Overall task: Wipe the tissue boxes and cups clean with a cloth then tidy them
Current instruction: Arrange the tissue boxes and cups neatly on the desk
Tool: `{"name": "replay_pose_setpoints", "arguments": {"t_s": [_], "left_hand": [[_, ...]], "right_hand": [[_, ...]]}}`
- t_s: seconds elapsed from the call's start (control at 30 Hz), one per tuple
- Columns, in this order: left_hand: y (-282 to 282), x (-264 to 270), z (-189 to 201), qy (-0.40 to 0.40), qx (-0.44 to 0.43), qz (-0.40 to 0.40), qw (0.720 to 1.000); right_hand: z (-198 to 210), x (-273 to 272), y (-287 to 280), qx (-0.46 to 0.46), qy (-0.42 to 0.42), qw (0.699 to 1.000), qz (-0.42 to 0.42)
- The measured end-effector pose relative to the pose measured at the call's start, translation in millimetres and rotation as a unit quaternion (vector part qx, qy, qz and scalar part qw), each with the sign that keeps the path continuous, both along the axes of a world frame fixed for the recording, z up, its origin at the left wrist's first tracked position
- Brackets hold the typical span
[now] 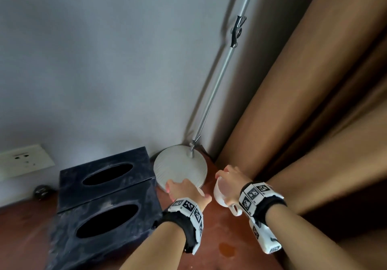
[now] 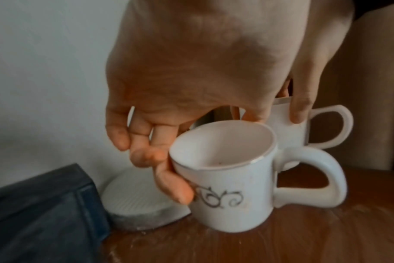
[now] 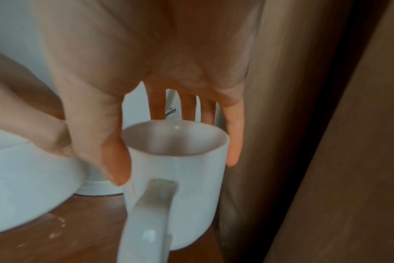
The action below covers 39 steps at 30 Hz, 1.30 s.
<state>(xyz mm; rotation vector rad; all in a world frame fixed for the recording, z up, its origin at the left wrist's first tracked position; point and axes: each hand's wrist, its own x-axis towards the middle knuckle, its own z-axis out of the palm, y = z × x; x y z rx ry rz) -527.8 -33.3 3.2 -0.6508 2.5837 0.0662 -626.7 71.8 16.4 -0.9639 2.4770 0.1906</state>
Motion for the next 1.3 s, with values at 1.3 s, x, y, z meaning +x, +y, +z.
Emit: {"name": "replay_pose_setpoints", "arguments": {"t_s": [1.3], "left_hand": [[-83.0, 95.2, 30.8, 0.112, -0.025, 0.082, 0.99]], "right_hand": [[41.0, 65.0, -65.6, -0.126, 0.009, 0.987, 0.102]]}}
